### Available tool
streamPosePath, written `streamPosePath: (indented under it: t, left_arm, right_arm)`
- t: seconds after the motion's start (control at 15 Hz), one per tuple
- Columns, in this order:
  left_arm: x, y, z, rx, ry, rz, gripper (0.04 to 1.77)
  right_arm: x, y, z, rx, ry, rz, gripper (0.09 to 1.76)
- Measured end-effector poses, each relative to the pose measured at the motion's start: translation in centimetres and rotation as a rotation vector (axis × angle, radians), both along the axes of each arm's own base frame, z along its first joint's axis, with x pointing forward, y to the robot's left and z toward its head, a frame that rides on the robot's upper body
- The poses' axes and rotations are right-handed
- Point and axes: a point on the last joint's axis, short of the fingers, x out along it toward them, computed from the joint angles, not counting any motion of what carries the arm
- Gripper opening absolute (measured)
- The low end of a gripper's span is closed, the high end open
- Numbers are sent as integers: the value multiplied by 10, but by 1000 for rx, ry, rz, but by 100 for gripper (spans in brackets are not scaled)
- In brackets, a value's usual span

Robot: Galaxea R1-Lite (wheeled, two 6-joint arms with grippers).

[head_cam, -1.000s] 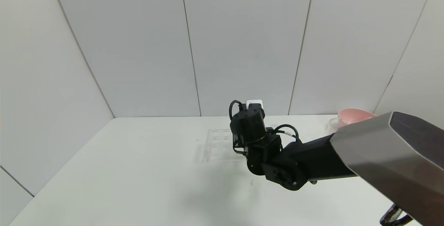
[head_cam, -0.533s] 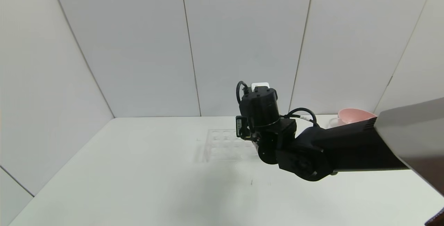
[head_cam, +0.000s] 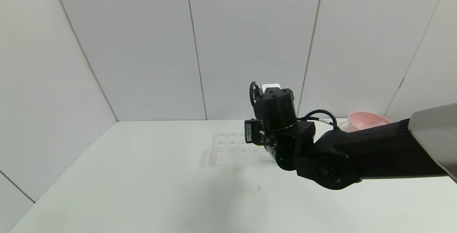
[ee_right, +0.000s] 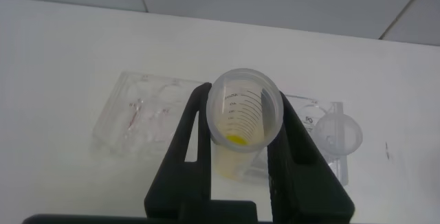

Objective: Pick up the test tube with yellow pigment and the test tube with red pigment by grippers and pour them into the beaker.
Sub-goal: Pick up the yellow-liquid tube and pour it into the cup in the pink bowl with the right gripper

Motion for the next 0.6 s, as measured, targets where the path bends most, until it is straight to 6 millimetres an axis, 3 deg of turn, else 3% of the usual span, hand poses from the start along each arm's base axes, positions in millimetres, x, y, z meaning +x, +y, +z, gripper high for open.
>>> streamPosePath:
  t: [0.13, 0.27, 0.6]
  left_arm:
    - [0, 0, 0, 0, 0, 0, 172]
    - [0, 0, 0, 0, 0, 0, 172]
    - [0, 0, 0, 0, 0, 0, 172]
  right_arm:
    - [-11, -11, -1, 6, 50, 106, 52]
    - [-16, -36, 1, -5, 83, 186, 52]
    - [-8, -141, 17, -19, 111, 291, 52]
